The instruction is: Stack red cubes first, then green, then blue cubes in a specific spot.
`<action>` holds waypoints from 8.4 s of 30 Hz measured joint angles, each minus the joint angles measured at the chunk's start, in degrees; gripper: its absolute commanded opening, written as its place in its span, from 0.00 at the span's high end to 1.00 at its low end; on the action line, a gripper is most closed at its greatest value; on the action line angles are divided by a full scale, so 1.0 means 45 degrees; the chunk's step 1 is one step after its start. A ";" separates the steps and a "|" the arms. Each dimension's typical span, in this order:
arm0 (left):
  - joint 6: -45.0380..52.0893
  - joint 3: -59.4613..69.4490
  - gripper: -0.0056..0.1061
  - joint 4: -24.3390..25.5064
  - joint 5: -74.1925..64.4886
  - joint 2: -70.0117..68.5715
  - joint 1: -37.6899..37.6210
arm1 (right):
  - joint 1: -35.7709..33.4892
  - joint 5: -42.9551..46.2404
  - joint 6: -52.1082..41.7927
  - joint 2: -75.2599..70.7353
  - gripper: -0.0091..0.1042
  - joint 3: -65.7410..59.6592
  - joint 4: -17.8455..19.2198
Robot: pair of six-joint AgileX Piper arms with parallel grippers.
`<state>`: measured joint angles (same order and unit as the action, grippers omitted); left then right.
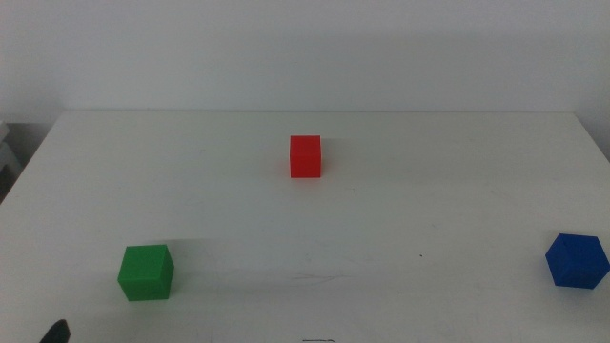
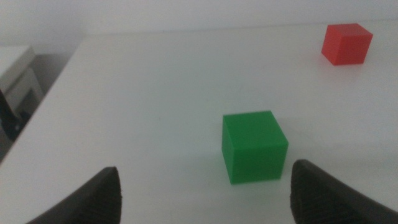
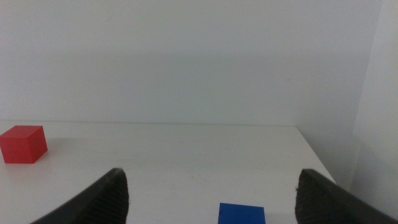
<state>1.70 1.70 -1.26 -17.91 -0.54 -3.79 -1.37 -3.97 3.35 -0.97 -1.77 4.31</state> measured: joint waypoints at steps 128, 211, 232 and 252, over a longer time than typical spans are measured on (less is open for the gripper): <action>-0.7817 -2.4954 0.81 0.1841 -1.0834 2.6509 -0.7537 | 0.0000 0.0012 0.0000 0.0000 0.09 0.0000 0.0000; -1.2735 -1.7773 0.11 0.4225 -0.5434 2.4508 -0.9383 | 0.0000 0.0012 0.0000 0.0000 0.09 0.0000 0.0000; -1.0543 -1.7773 0.11 0.6127 -1.1506 1.8775 -0.9327 | 0.0000 0.0012 0.0000 0.0000 0.09 0.0000 0.0000; -0.6606 -1.7773 0.11 0.3615 -1.1816 1.8059 -0.5251 | 0.0000 0.0012 0.0000 0.0000 0.09 0.0000 0.0000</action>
<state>-28.03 -78.28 15.01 -71.08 80.73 -27.42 -1.37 -3.92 3.35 -0.97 -1.77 4.31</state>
